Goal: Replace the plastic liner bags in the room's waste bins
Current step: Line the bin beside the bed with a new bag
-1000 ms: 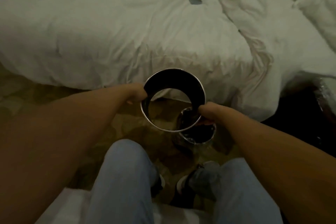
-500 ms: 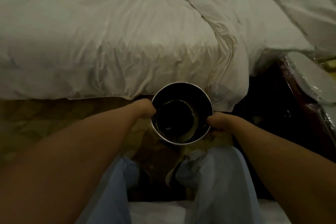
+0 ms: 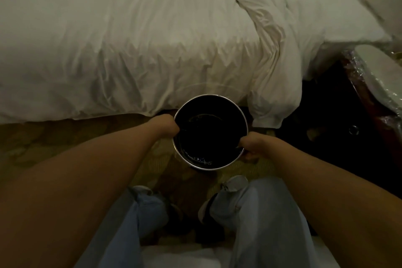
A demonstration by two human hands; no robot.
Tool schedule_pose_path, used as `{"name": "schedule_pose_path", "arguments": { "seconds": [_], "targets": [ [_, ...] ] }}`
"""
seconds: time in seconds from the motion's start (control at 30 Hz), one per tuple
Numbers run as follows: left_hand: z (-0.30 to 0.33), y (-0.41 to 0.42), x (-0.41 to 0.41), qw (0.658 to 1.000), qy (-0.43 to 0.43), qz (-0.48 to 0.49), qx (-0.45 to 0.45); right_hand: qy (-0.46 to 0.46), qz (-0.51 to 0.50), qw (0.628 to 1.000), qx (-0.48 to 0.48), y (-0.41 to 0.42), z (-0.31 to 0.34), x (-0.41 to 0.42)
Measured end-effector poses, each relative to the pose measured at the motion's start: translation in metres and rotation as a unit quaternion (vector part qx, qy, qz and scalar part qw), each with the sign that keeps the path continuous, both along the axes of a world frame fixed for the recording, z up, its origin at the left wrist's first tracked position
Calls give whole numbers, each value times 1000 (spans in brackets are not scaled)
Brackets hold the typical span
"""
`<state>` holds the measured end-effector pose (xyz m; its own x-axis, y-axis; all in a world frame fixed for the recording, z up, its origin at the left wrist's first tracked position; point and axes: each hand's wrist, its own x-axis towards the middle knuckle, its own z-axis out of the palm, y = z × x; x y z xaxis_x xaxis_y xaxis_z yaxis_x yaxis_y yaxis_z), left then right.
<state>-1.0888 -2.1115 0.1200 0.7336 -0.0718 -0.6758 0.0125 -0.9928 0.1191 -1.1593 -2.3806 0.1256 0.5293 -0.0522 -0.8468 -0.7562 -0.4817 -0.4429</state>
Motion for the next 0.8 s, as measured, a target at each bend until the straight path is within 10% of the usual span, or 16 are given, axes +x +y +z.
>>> {"name": "schedule_pose_path", "arguments": {
  "seconds": [0.8],
  "targets": [
    [-78, 3, 34, 996, 51, 69, -36, 61, 38, 997, -16, -4, -87, 47]
  ]
}}
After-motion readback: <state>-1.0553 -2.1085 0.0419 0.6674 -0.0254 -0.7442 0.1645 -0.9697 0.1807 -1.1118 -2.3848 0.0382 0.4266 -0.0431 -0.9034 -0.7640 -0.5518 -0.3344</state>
